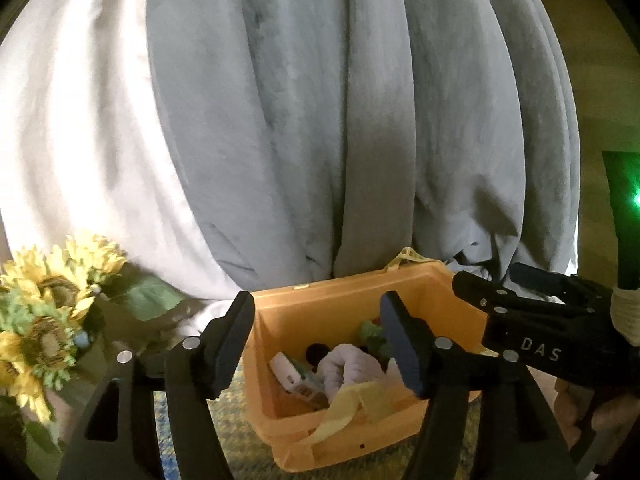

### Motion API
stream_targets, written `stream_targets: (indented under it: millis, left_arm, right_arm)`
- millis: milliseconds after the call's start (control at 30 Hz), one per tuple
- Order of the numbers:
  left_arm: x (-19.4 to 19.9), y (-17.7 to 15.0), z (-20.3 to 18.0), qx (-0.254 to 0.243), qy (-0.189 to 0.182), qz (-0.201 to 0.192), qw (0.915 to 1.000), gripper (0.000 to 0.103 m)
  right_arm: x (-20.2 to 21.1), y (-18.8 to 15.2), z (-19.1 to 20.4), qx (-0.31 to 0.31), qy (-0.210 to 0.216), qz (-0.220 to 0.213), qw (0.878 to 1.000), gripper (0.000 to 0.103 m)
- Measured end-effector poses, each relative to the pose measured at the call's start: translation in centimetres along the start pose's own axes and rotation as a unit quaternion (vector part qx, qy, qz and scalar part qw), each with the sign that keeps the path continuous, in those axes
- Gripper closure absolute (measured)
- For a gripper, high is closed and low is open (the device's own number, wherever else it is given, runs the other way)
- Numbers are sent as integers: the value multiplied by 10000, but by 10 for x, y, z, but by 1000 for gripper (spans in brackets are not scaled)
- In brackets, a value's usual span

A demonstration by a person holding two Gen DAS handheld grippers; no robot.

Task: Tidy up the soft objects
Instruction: 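Open both tools to drop the two plushes into the crate, then move both tools back to the pink sponge and crumpled printed cloth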

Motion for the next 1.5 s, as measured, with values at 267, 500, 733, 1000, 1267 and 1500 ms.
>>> stream_targets:
  millis: [267,500,733,1000,1267,1500]
  left_arm:
    - [34,-5,9,134,58,31,9999,35]
    - [62,-13,15,92,64,73,9999,34]
    - [82,-25,17,32,25,139,9999,34]
    - [96,-49,26,-37,-55,348,9994,34]
    - [97,-71,32,-224,-178,546,9981,34]
    - [88,-93,32,-398,-433,756,9954,35]
  right_arm:
    - [38,-4,12,25,-87,-88,9999,22]
    - [68,-13,21,-80,-193,-104,9997,22]
    - [89,-28,34,-83,-258,-37,9996,22]
    - [102,-48,45,-83,-344,113,9993,22]
    - [103,-77,53,-209,-445,381,9981,22]
    - [99,-99,56,-285,-598,563,9962,23]
Point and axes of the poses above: each gripper's, at about its wrist camera, not at the fingertips, and x roughly against the way its jaws point, z to its left, y to its top, the point moved 8 cm from there along -x, roughly the way its jaws point, and after that the axes turned 5 degrees about x, right-handed, at the moved point
